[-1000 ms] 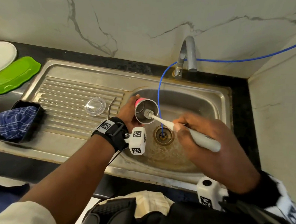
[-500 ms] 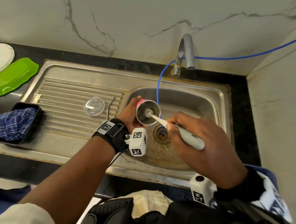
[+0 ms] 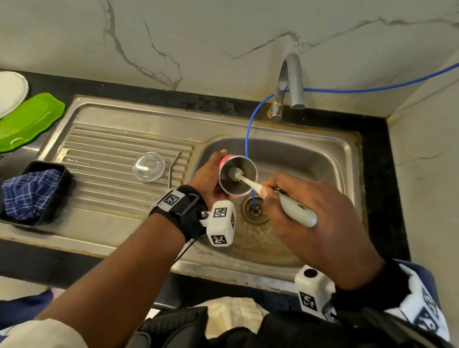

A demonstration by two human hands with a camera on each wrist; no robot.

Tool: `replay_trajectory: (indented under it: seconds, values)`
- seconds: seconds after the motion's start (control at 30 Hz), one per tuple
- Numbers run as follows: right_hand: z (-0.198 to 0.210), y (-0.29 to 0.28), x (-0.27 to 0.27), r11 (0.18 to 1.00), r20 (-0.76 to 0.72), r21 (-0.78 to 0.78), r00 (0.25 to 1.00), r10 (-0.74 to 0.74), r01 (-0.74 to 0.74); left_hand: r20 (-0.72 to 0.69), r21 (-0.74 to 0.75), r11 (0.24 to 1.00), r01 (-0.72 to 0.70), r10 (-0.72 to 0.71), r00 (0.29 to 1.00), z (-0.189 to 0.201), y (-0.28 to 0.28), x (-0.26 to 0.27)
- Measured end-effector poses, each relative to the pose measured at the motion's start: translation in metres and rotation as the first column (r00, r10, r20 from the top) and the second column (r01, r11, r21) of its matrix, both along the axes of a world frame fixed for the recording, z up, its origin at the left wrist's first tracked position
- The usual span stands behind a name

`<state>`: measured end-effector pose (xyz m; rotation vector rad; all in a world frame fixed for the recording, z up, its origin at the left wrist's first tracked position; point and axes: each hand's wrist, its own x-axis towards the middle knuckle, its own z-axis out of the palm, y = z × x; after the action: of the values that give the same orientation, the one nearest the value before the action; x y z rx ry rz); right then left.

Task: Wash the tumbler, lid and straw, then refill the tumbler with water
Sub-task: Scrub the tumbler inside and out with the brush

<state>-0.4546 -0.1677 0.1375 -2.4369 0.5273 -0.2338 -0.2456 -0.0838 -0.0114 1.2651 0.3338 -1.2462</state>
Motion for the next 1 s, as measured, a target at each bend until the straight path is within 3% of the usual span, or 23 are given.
replay_trajectory:
  seconds: [0.17,0.3,0.63,0.9,1.0]
  values:
    - [0.022,-0.002,-0.015,0.999,0.009,0.032,1.000,0.027,-0.028,-0.044,-0.039,0.996,-0.080,0.078,0.996,0.000,0.003,0.013]
    - [0.034,-0.001,-0.023,1.000,0.017,0.028,1.000,0.009,-0.009,0.010,0.020,0.996,-0.092,0.092,0.996,-0.017,0.004,0.019]
    - [-0.019,-0.006,0.001,0.999,0.003,-0.024,0.999,-0.048,0.048,-0.046,-0.031,1.000,-0.006,0.005,0.999,-0.026,-0.003,0.004]
    - [0.020,-0.008,-0.021,0.999,0.100,0.048,0.995,0.007,-0.012,0.008,0.001,0.999,-0.051,0.051,0.999,-0.031,0.005,0.025]
    - [0.011,-0.007,-0.018,1.000,0.098,0.017,0.995,-0.009,0.007,0.039,0.038,0.998,-0.053,0.051,0.998,-0.036,0.003,0.019]
